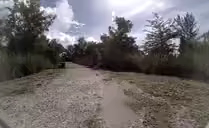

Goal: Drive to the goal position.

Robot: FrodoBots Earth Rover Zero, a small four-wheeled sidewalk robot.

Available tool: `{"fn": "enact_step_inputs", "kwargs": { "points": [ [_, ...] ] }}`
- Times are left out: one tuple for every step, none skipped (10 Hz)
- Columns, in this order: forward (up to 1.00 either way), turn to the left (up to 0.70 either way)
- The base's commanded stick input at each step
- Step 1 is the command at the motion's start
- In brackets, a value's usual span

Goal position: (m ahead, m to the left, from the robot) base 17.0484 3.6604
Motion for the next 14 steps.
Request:
{"fn": "enact_step_inputs", "kwargs": {
  "points": [
    [0.85,0.0],
    [0.85,0.0],
    [0.85,0.0],
    [0.85,0.21],
    [0.85,0.34],
    [0.85,0.34],
    [0.85,0.07],
    [0.85,0.0],
    [0.85,0.0],
    [0.85,0.0],
    [0.85,0.08],
    [0.85,0.22],
    [0.85,0.22],
    [0.85,0.03]
  ]
}}
